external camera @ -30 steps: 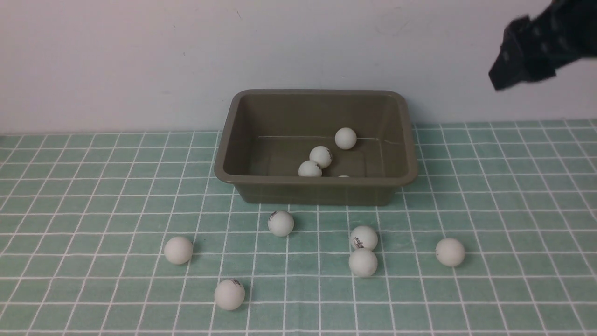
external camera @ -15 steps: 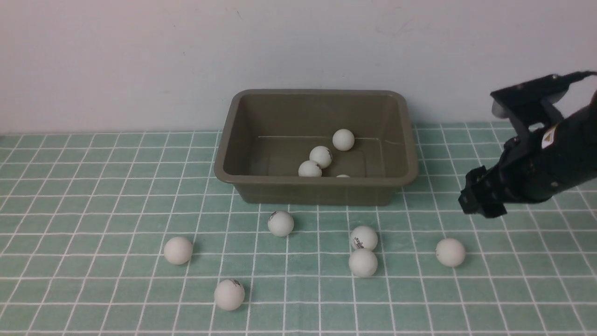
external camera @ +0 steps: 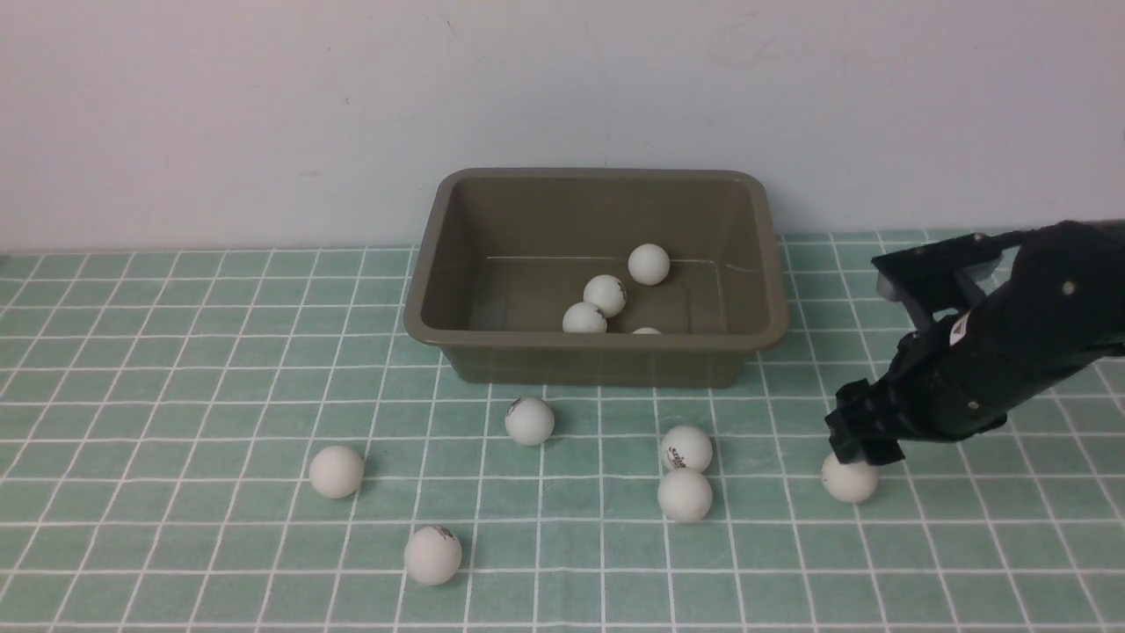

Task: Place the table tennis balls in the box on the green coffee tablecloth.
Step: 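Reach for and grasp a ping pong ball on the table, then release the ping pong ball into the bin and lift the gripper away, then reach for and grasp a ping pong ball on the table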

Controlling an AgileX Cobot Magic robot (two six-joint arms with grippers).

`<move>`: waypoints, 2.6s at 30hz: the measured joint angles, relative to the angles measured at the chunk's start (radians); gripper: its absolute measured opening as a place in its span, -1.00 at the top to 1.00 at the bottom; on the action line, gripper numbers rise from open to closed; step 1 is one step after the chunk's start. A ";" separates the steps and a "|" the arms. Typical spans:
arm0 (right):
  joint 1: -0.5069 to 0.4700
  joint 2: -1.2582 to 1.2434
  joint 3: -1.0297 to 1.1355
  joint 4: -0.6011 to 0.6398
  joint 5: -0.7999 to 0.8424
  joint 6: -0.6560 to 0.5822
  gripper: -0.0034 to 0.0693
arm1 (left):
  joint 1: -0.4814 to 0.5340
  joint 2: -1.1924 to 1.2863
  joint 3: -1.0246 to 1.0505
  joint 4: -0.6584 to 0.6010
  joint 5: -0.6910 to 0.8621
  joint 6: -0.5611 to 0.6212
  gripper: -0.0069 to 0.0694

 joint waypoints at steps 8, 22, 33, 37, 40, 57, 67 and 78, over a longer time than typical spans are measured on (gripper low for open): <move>0.000 0.000 -0.076 0.000 0.099 0.000 -0.09 | 0.000 0.000 0.000 0.000 0.000 0.000 0.83; 0.043 0.012 -0.651 0.037 0.431 0.038 -0.09 | 0.000 0.000 0.000 0.000 0.000 0.000 0.83; 0.089 0.269 -0.841 0.052 0.351 0.015 -0.12 | 0.000 0.000 0.000 0.000 0.000 0.000 0.83; 0.089 0.315 -0.878 0.052 0.359 0.003 -0.22 | 0.000 0.000 0.000 0.000 0.000 0.000 0.83; 0.089 0.335 -0.901 0.052 0.362 0.002 -0.38 | 0.000 0.000 0.000 0.000 0.000 0.000 0.83; 0.089 0.311 -1.151 0.017 0.584 0.035 -0.67 | 0.000 0.000 0.000 0.000 0.000 0.000 0.83; 0.089 0.133 -1.159 -0.125 0.605 0.153 -0.64 | 0.000 0.000 0.000 0.000 0.000 0.000 0.83; 0.089 -0.196 -0.938 -0.087 0.605 0.183 -0.53 | 0.000 0.000 0.000 0.000 0.000 0.000 0.83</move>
